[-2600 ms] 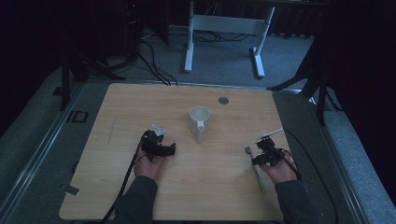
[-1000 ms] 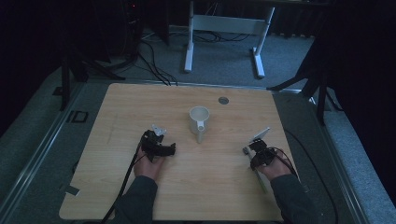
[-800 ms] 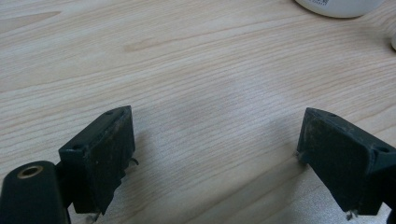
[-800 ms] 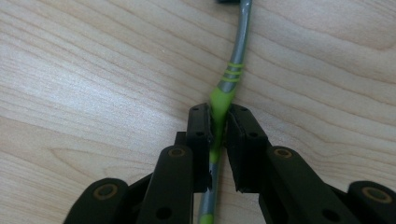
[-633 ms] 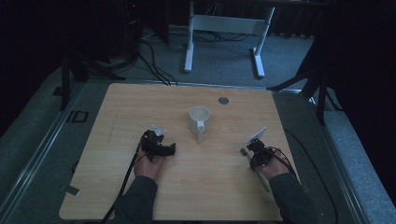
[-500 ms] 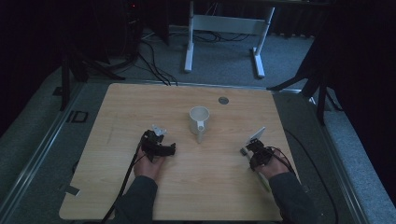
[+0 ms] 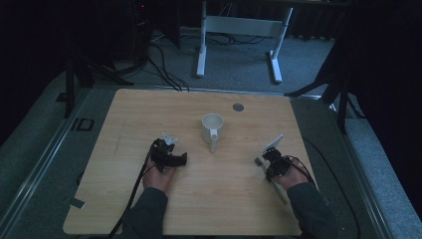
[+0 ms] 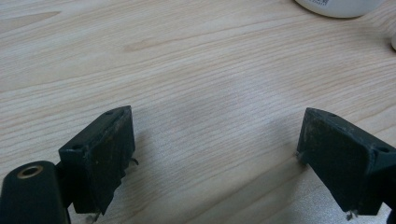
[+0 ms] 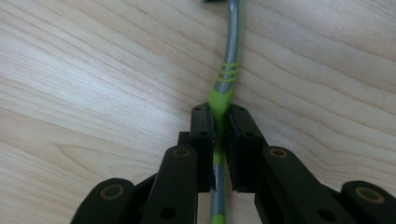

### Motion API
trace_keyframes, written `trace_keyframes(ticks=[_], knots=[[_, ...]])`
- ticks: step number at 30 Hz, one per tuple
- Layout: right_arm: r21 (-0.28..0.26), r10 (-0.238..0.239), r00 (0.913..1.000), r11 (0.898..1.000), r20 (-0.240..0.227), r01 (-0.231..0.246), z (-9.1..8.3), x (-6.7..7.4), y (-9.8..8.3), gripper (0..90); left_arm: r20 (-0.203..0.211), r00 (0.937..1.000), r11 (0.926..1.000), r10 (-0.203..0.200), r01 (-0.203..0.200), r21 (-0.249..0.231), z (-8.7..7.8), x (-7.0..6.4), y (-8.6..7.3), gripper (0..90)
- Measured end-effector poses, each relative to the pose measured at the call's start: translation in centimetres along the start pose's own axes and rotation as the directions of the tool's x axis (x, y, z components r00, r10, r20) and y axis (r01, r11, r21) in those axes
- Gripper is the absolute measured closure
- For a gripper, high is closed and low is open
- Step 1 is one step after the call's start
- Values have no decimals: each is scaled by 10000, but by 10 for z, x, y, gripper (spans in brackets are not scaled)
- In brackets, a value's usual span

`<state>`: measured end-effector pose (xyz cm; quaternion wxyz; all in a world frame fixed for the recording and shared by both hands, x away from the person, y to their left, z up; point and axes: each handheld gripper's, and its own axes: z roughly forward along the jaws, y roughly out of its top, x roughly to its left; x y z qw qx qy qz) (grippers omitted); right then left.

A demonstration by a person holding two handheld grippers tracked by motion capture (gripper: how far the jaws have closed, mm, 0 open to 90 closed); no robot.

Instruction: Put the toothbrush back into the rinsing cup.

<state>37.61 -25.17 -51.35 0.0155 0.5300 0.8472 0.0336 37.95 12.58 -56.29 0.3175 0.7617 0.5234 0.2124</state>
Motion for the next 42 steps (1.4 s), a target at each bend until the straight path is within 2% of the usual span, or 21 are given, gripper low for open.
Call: trace_keyframes(ticks=[7, 12, 15, 17, 20, 28, 29, 33, 35, 38, 42], knots=[[-846, 220, 9977, 9960, -638, -274, -15, -4, -5, 819, 2, 10000, 10000, 4, -4, 1, 0, 0, 0, 115], [-1659, 343, 9906, 9845, -1324, -563, -29, -8, -6, 820, 3, 10000, 10000, 1, -1, -1, 0, 0, 0, 115], [-2213, 401, 9838, 9720, -1745, -789, -36, -10, -8, 820, 0, 10000, 10000, 6, -6, -3, 0, 0, 0, 115], [-2601, 374, 9744, 9608, -2218, -960, -39, -13, -9, 819, 3, 10000, 10000, 1, -1, -1, 0, 0, 0, 115], [-3067, 237, 9668, 9461, -2546, -1040, -42, -16, -10, 819, 2, 10000, 10000, 1, -1, -2, 0, 0, 0, 115], [-3734, 129, 9547, 9187, -2972, -1287, -45, -19, -13, 819, 0, 10000, 10000, 26, -26, 13, 0, 0, 0, 115], [-3890, 120, 9528, 9113, -3032, -1352, -45, -19, -14, 819, 1, 10000, 10000, 31, -31, 16, 0, 0, 0, 115], [-4221, 226, 9492, 8922, -3140, -1609, -44, -20, -14, 819, 2, 10000, 10000, 25, -25, 8, 0, 0, 0, 115], [-4454, 235, 9446, 8778, -3274, -1762, -44, -21, -14, 818, 4, 10000, 10000, 34, -34, 11, 0, 0, 0, 115], [-4673, 276, 9373, 8615, -3474, -1985, -44, -21, -14, 819, 3, 10000, 10000, 27, -27, 10, 0, 0, 0, 115], [-4800, 365, 9328, 8498, -3586, -2178, -44, -21, -13, 819, 3, 10000, 10000, 27, -27, 9, 0, 0, 0, 115]])
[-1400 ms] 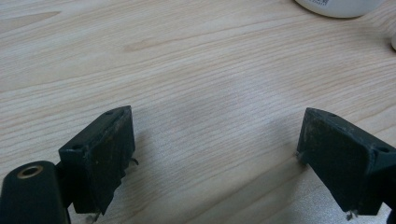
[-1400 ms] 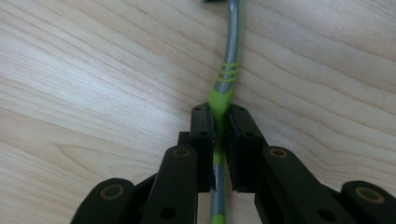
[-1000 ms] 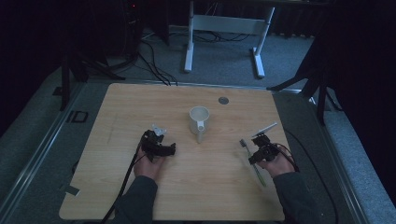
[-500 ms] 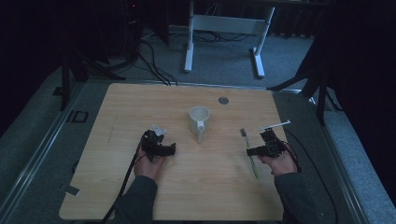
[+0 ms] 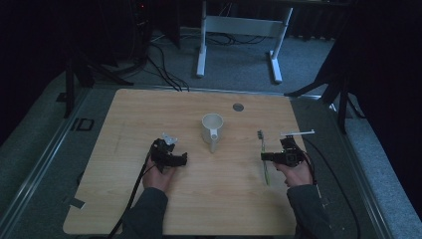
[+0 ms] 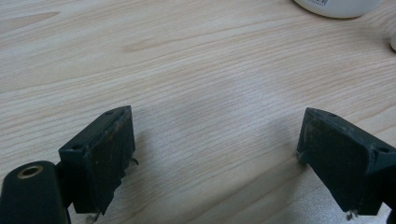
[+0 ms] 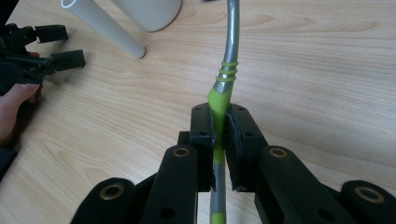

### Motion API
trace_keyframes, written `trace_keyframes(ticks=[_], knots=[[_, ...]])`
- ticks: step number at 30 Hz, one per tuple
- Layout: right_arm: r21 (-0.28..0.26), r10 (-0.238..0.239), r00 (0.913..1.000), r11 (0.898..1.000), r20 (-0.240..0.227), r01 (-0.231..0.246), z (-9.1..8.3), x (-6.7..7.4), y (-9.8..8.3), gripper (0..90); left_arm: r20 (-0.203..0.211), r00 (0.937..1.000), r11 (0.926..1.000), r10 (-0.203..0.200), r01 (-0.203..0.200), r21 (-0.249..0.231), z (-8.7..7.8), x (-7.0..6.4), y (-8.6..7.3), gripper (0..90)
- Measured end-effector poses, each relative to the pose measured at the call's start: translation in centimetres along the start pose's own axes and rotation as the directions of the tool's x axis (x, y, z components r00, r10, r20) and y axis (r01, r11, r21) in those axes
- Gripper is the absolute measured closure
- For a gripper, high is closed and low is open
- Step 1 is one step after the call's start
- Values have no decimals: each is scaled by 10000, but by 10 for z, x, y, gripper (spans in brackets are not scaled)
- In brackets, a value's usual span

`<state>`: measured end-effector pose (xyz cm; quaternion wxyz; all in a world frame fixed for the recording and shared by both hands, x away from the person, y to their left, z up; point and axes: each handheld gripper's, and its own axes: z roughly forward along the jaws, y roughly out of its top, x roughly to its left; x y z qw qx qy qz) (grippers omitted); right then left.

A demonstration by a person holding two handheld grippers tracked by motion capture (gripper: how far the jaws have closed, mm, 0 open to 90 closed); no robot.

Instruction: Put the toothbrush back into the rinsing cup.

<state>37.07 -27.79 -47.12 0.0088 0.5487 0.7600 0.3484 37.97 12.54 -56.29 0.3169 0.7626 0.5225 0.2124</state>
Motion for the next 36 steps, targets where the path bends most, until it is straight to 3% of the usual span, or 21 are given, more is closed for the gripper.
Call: trace_keyframes(ticks=[22, 36], knots=[[-1098, -387, 9991, 9933, -173, 366, 0, 17, 8, 818, 0, 10000, 10000, 6, -6, -1, 0, 0, 0, 115], [-1733, -760, 9968, 9817, 258, 793, 0, 30, 11, 818, -1, 10000, 10000, 1, -1, -1, 0, 0, 0, 115]])
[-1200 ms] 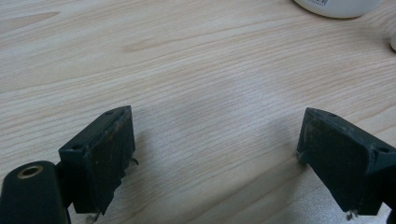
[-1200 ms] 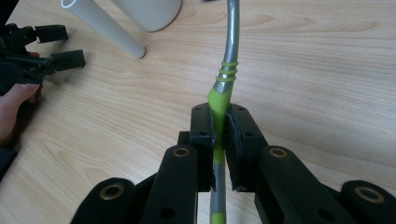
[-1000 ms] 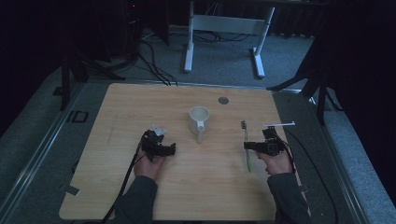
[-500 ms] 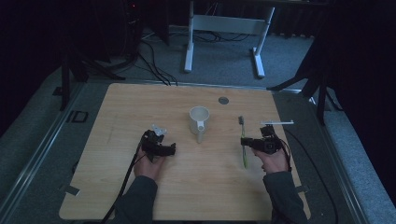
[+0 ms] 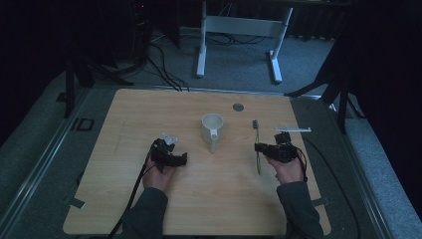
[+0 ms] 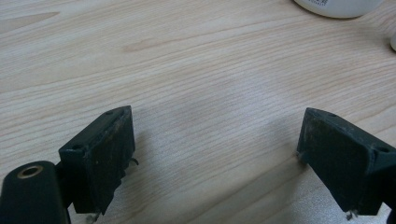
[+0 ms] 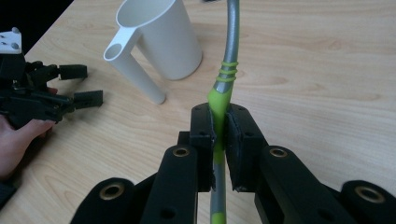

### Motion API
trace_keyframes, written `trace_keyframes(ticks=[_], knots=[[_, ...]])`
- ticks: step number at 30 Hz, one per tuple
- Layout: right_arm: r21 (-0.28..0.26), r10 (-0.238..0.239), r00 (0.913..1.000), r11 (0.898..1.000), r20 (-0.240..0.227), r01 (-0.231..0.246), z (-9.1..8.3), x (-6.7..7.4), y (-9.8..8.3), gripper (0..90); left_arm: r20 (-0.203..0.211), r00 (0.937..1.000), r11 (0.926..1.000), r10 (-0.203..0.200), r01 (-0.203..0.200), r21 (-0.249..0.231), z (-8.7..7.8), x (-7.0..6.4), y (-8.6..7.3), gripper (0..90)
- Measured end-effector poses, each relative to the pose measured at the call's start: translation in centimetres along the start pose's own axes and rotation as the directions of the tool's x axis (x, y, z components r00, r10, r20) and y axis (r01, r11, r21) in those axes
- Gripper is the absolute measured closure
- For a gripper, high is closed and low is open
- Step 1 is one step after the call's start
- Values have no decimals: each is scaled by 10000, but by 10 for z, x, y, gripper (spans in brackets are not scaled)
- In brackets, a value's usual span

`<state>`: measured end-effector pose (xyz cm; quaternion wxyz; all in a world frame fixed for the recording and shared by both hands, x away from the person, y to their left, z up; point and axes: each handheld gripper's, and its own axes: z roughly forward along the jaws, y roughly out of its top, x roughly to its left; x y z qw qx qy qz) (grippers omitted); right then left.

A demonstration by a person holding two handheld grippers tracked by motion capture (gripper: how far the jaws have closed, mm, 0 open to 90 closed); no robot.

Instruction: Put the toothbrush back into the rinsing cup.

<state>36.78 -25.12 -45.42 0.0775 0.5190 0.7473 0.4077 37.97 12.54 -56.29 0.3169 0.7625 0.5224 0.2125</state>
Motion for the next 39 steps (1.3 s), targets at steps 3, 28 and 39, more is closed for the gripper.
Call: trace_keyframes(ticks=[3, 28, 39], knots=[[-143, -125, 9999, 9998, 69, 126, 0, 3, 1, 818, 3, 10000, 10000, 5, -5, 1, 0, 0, 0, 115], [-802, -741, 9967, 9938, 327, 766, 1, 19, 12, 818, 3, 10000, 10000, -9, 9, -1, 0, 0, 0, 115], [-1115, -687, 9972, 9912, 305, 716, 1, 20, 15, 818, 5, 10000, 10000, 7, -7, 12, 0, 0, 0, 115]])
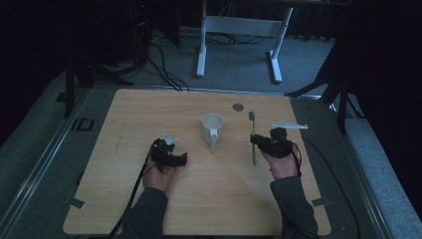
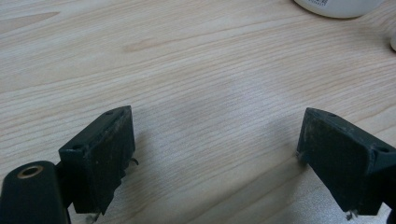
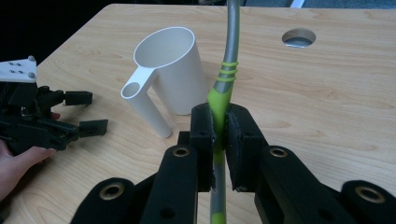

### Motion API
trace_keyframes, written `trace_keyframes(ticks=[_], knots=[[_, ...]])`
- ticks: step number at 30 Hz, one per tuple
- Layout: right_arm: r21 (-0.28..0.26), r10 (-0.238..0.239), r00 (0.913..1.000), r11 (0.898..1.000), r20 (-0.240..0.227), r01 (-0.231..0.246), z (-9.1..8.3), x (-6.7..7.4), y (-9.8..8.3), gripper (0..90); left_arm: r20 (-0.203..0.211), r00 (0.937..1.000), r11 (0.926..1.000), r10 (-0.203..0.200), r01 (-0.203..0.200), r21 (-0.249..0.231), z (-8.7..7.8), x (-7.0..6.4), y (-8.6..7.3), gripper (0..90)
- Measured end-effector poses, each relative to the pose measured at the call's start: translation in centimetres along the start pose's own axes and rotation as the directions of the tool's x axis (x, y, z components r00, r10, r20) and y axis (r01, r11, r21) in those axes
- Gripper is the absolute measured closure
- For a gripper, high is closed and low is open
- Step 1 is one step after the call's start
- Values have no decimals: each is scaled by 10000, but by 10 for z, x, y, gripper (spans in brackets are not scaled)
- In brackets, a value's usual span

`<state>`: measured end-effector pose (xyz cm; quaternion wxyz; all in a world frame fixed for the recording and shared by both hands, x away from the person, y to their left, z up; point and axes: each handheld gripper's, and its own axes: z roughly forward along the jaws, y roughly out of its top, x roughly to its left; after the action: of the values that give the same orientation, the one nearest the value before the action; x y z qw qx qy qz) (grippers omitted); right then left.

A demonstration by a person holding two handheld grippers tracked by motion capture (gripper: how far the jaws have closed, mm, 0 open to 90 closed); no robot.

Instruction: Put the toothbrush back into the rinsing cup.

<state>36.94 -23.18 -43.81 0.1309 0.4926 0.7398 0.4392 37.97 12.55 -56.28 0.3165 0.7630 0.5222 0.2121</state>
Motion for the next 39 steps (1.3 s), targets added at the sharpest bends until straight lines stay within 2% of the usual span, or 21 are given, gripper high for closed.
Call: trace_keyframes(ticks=[24, 39], knots=[[-592, -25, 9999, 9982, -128, 18, 3, 10, 11, 818, 2, 10000, 10000, -6, 6, -7, 0, 0, 0, 115], [-725, -36, 9999, 9974, -162, 24, 8, 14, 14, 818, 2, 10000, 10000, -2, 2, -6, 0, 0, 0, 115]])
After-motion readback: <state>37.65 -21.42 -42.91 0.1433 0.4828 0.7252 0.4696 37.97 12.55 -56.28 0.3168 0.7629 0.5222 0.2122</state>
